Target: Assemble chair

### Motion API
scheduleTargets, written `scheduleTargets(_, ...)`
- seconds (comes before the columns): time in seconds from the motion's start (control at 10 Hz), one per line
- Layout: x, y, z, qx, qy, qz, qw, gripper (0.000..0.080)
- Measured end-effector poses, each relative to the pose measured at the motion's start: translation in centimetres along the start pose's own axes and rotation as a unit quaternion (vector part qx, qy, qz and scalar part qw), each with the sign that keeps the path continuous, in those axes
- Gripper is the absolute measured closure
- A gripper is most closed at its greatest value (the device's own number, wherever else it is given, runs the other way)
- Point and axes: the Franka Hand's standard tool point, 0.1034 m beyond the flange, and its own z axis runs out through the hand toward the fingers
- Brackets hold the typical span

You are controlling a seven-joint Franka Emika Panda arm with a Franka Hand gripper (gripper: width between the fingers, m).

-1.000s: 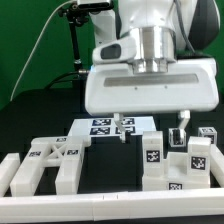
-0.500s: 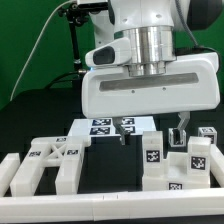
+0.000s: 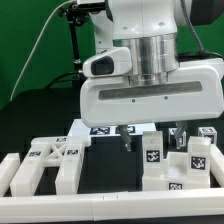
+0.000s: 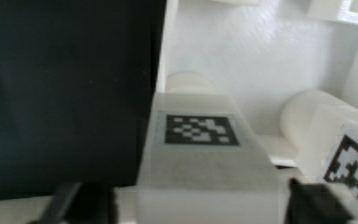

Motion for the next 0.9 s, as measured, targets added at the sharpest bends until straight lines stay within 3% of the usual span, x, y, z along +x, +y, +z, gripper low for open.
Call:
scheduleTargets(0.1, 0.0, -0.1, 0.0, 0.001, 0.0, 0.048, 0.999, 0.0408)
scheduleTargets(0.2, 0.0, -0.1, 0.0, 0.001, 0.0, 0.085, 0.996, 0.0514)
scheduleTargets(0.5, 0.2, -0.3, 0.1, 0.001, 0.003, 0.222, 0.975, 0.0514)
scheduleTargets(0.7, 0.4, -1.1, 0.2, 0.007, 0.011, 0.361, 0.933, 0.0514)
scheduleTargets(0.9, 0.8, -1.5, 0.3, 0.017, 0.008, 0.486, 0.874, 0.0514)
